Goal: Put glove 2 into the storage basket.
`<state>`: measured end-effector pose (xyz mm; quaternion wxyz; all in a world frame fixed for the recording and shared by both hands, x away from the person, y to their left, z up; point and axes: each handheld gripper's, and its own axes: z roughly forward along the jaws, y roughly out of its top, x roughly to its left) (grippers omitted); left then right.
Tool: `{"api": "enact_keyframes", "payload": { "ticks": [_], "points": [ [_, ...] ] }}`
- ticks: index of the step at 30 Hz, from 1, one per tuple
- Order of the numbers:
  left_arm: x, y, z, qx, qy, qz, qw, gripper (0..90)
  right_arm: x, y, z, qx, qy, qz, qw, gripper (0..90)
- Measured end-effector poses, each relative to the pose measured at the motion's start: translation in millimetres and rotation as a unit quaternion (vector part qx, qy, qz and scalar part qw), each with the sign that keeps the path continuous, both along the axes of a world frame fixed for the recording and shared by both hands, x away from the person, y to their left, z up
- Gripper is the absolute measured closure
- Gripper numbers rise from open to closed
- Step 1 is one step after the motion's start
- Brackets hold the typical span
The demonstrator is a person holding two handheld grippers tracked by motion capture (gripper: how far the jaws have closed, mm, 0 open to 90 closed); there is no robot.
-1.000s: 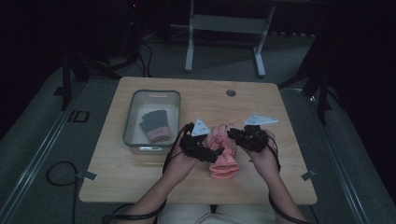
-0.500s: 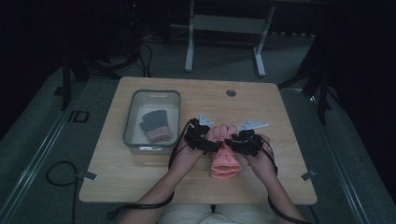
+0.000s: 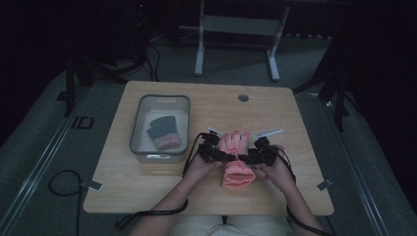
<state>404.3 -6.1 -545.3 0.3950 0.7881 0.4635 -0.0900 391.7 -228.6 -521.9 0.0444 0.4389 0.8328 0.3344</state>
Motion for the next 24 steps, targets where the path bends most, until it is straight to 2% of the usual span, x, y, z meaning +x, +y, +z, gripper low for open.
{"api": "enact_keyframes", "payload": {
  "ticks": [2, 3, 4, 6, 8, 9, 10, 12, 19, 24],
  "points": [
    [3.3, 2.1, -6.7, -0.017, 0.014, -0.001, 0.9998, 30.8, 3.5, -2.9, -5.4, 0.022, 0.019, -0.002, 0.9996, 43.0],
    [3.3, 2.1, -6.7, -0.017, 0.014, -0.001, 0.9998, 31.6, 3.5, -2.9, -5.4, 0.022, 0.019, -0.002, 0.9996, 43.0],
    [4.4, 2.6, -8.4, -0.025, 0.019, -0.006, 0.9995, 31.6, 4.6, -3.9, -7.7, 0.035, 0.031, -0.002, 0.9989, 45.5],
    [4.6, 2.7, -5.9, -0.024, 0.016, -0.019, 0.9994, 43.1, 3.0, -1.1, -8.2, 0.029, 0.023, -0.002, 0.9993, 49.0],
    [4.1, 2.4, -4.7, -0.026, 0.014, -0.022, 0.9993, 52.3, 2.1, 0.3, -7.3, 0.025, 0.019, -0.001, 0.9995, 52.5],
    [3.5, 2.7, -2.2, -0.023, 0.01, -0.023, 0.9994, 52.3, 1.6, 0.8, -6.6, 0.029, 0.017, 0.001, 0.9994, 53.9],
    [2.5, 2.2, -0.8, -0.019, 0.006, -0.025, 0.9995, 61.1, 0.4, 1.7, -6.6, 0.032, 0.013, -0.005, 0.9994, 57.7],
    [1.7, 2.3, 1.8, -0.019, 0.001, -0.027, 0.9995, 67.5, -1.7, 3.3, -5.3, 0.03, 0.008, -0.008, 0.9995, 60.1],
    [-2.8, 3.5, 12.1, -0.034, -0.005, -0.027, 0.9991, 73.7, -4.7, -2.1, 0.2, 0.061, 0.011, -0.02, 0.9979, 63.3],
    [-8.4, 4.9, 32.3, -0.025, -0.031, -0.025, 0.9989, 74.5, -7.5, -1.8, 13.5, 0.07, -0.003, -0.016, 0.9974, 63.6]
  ]
}}
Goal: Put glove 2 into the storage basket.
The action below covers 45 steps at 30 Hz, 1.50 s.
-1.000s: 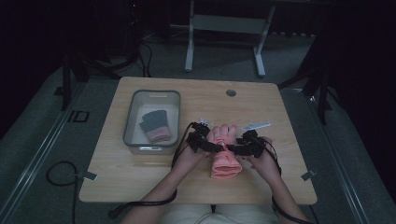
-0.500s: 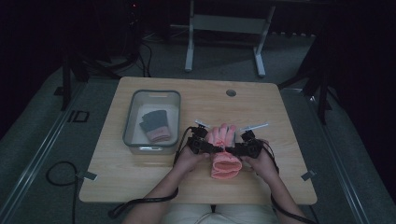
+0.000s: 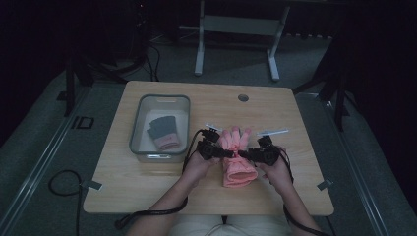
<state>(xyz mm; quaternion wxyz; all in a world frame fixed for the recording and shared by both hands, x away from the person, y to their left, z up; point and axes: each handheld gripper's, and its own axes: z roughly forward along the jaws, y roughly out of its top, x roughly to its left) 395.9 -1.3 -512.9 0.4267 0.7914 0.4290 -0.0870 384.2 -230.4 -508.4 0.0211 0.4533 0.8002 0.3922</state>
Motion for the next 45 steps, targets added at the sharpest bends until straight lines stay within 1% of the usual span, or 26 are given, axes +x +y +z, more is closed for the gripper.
{"api": "enact_keyframes", "payload": {
  "ticks": [1, 6, 11, 20, 22, 26, 27, 28, 30, 32, 34, 37, 38, 39, 40, 43, 44, 45],
  "points": [
    [-0.4, 1.1, 4.3, -0.002, -0.002, 0.0, 1.0, 74.6, -0.5, 0.2, 3.7, 0.002, -0.004, 0.0, 1.0, 63.7],
    [-5.2, 6.5, 30.1, -0.005, -0.028, 0.0, 0.9996, 74.7, -4.2, 2.5, 26.6, 0.012, -0.027, 0.005, 0.9995, 63.7],
    [-7.9, 13.3, 54.8, -0.001, -0.05, 0.009, 0.9987, 74.6, -4.9, 7.7, 48.2, 0.022, -0.051, 0.009, 0.9984, 63.7],
    [-7.6, 29.2, 90.2, -0.001, -0.079, 0.026, 0.9965, 74.6, 1.4, 22.4, 82.1, 0.03, -0.083, 0.023, 0.9959, 63.6],
    [-6.0, 32.7, 98.2, 0.001, -0.085, 0.027, 0.996, 74.6, 3.2, 26.4, 89.0, 0.029, -0.09, 0.024, 0.9952, 63.6],
    [-1.3, 40.4, 113.8, 0.006, -0.096, 0.029, 0.9949, 74.6, 8.4, 33.4, 102.5, 0.034, -0.102, 0.026, 0.9939, 63.6],
    [-0.2, 43.1, 116.6, 0.006, -0.099, 0.027, 0.9947, 74.6, 10.4, 36.0, 106.2, 0.035, -0.103, 0.026, 0.9937, 63.6],
    [0.9, 45.3, 117.9, 0.002, -0.097, 0.028, 0.9949, 74.5, 12.0, 37.7, 108.7, 0.036, -0.106, 0.029, 0.9933, 63.5],
    [2.3, 50.9, 121.1, 0.001, -0.097, 0.028, 0.9948, 74.5, 14.2, 42.3, 112.8, 0.035, -0.11, 0.033, 0.9928, 63.6],
    [2.6, 53.1, 122.3, 0.002, -0.098, 0.031, 0.9947, 74.5, 14.9, 44.2, 113.9, 0.035, -0.11, 0.033, 0.9927, 63.6],
    [3.8, 59.9, 125.1, 0.003, -0.1, 0.039, 0.9942, 74.5, 18.5, 51.2, 116.4, 0.037, -0.111, 0.037, 0.9924, 63.6],
    [3.9, 67.2, 126.6, 0.006, -0.102, 0.049, 0.9936, 74.5, 22.1, 59.0, 117.4, 0.041, -0.11, 0.038, 0.9923, 63.6],
    [3.9, 67.2, 126.6, 0.006, -0.102, 0.049, 0.9936, 74.5, 22.1, 59.0, 117.4, 0.041, -0.11, 0.038, 0.9923, 63.6],
    [2.7, 74.0, 125.9, 0.007, -0.102, 0.056, 0.9932, 74.5, 23.3, 61.7, 117.3, 0.042, -0.11, 0.04, 0.9922, 63.6],
    [2.3, 76.8, 125.3, 0.008, -0.102, 0.057, 0.9931, 74.5, 25.8, 68.7, 116.6, 0.043, -0.11, 0.048, 0.9919, 63.6],
    [0.7, 85.2, 124.1, 0.011, -0.102, 0.066, 0.9925, 74.6, 27.8, 77.8, 115.3, 0.04, -0.109, 0.055, 0.9916, 63.5],
    [0.7, 85.2, 124.1, 0.011, -0.102, 0.066, 0.9925, 74.6, 27.8, 77.8, 115.3, 0.04, -0.109, 0.055, 0.9916, 63.5],
    [-0.4, 92.5, 124.5, 0.012, -0.101, 0.073, 0.9922, 74.6, 28.6, 81.1, 114.9, 0.04, -0.108, 0.058, 0.9916, 63.6]
  ]
}}
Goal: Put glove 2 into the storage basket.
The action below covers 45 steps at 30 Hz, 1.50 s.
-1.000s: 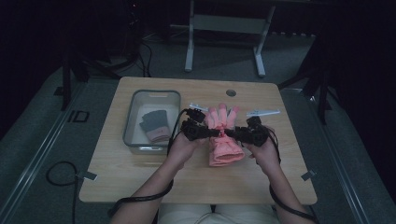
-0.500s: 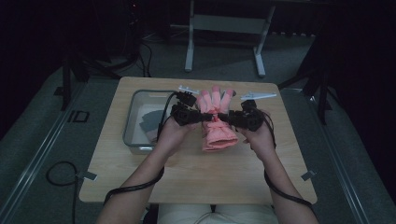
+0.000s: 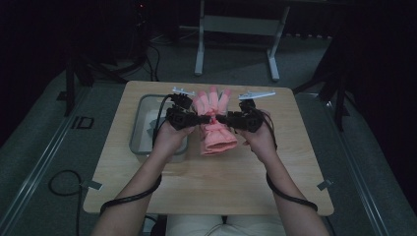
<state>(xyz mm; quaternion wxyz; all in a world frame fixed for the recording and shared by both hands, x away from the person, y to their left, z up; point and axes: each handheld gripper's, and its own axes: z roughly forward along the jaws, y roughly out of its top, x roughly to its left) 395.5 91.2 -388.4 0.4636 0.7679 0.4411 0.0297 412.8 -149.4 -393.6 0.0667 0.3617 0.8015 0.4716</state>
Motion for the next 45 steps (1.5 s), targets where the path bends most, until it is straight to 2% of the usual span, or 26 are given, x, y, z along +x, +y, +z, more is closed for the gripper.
{"api": "enact_keyframes", "payload": {
  "ticks": [6, 12, 22, 27, 29, 32, 36, 39, 45],
  "points": [
    [-3.3, 22.7, 3.5, 0.0, -0.001, 0.022, 0.9998, 74.5, 6.5, 23.9, 1.8, 0.005, 0.005, 0.019, 0.9998, 63.6],
    [-8.4, 48.0, 6.2, -0.001, -0.002, 0.047, 0.9989, 74.6, 12.4, 52.7, 6.8, -0.001, -0.001, 0.042, 0.9991, 63.5],
    [-16.1, 93.9, 8.4, -0.004, -0.003, 0.088, 0.9961, 74.6, 22.9, 103.5, 11.9, -0.008, -0.001, 0.082, 0.9966, 63.5],
    [-16.6, 114.2, 5.6, -0.008, -0.002, 0.107, 0.9942, 74.6, 31.3, 127.3, 12.8, -0.018, 0.001, 0.103, 0.9945, 63.5],
    [-16.5, 117.0, 4.9, -0.009, -0.002, 0.109, 0.994, 74.5, 33.1, 132.8, 12.6, -0.02, 0.001, 0.107, 0.994, 63.5],
    [-13.9, 126.8, 0.3, -0.011, 0.002, 0.124, 0.9922, 74.5, 39.6, 145.9, 10.5, -0.026, 0.002, 0.117, 0.9928, 63.4],
    [-9.9, 130.5, -3.9, -0.01, 0.006, 0.128, 0.9917, 74.5, 45.2, 151.8, 6.6, -0.028, 0.009, 0.119, 0.9924, 63.4],
    [-2.7, 133.4, -12.0, -0.009, 0.007, 0.135, 0.9907, 74.5, 55.1, 155.9, -1.4, -0.026, 0.017, 0.124, 0.9918, 63.3],
    [7.9, 135.3, -31.4, -0.016, 0.02, 0.142, 0.9896, 74.5, 66.6, 161.1, -17.3, -0.036, 0.02, 0.122, 0.9916, 63.3]
  ]
}}
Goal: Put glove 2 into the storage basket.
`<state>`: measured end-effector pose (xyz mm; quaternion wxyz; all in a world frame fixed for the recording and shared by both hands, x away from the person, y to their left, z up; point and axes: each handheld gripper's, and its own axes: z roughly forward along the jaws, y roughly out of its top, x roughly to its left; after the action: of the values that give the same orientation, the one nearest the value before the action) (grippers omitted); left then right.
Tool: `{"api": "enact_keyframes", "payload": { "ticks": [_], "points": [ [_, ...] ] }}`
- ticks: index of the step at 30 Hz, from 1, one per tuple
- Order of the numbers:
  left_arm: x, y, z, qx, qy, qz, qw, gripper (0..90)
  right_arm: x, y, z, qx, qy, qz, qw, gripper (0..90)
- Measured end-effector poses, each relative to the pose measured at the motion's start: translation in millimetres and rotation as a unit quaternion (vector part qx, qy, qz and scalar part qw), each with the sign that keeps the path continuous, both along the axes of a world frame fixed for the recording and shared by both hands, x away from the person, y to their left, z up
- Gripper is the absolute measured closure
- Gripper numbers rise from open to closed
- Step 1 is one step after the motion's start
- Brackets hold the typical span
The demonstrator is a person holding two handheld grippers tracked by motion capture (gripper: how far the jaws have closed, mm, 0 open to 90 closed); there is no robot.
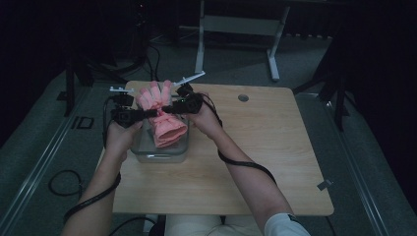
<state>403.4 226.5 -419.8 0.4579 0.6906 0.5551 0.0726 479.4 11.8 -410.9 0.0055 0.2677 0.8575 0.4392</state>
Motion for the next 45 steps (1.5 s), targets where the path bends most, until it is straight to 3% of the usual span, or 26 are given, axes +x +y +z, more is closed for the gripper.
{"api": "enact_keyframes", "payload": {
  "ticks": [3, 14, 15, 19, 30, 33, 35, 38, 45],
  "points": [
    [3.7, 0.3, -11.8, -0.009, 0.01, 0.004, 0.9999, 74.5, 3.2, 1.1, -9.7, -0.008, 0.003, -0.003, 1.0, 63.3],
    [14.7, -1.5, -47.4, -0.006, 0.041, 0.006, 0.9991, 74.3, 9.9, 4.2, -45.5, -0.03, 0.029, -0.017, 0.999, 63.4],
    [17.8, -1.8, -54.3, -0.006, 0.052, 0.007, 0.9986, 74.3, 11.4, 4.1, -49.5, -0.031, 0.031, -0.018, 0.9989, 63.4],
    [20.4, -0.6, -62.7, -0.007, 0.066, 0.006, 0.9978, 74.0, 15.4, 6.2, -63.5, -0.043, 0.047, -0.018, 0.9978, 63.3],
    [26.4, -2.7, -69.5, 0.017, 0.097, 0.027, 0.9948, 69.4, 20.1, 14.2, -72.6, -0.071, 0.061, -0.023, 0.9953, 61.6],
    [26.7, -1.7, -71.6, 0.021, 0.101, 0.032, 0.9941, 62.0, 21.3, 15.6, -72.4, -0.079, 0.057, -0.024, 0.995, 58.0],
    [26.5, -1.9, -72.0, 0.03, 0.1, 0.04, 0.9937, 53.5, 22.2, 15.6, -71.4, -0.087, 0.054, -0.029, 0.9944, 55.2],
    [26.7, -4.6, -70.7, 0.051, 0.097, 0.052, 0.9926, 47.5, 24.3, 14.7, -71.6, -0.094, 0.045, -0.036, 0.9939, 49.7],
    [26.3, -3.6, -65.7, 0.052, 0.086, 0.058, 0.9932, 41.6, 30.0, 7.0, -68.5, -0.07, 0.061, -0.039, 0.9949, 47.8]
  ]
}}
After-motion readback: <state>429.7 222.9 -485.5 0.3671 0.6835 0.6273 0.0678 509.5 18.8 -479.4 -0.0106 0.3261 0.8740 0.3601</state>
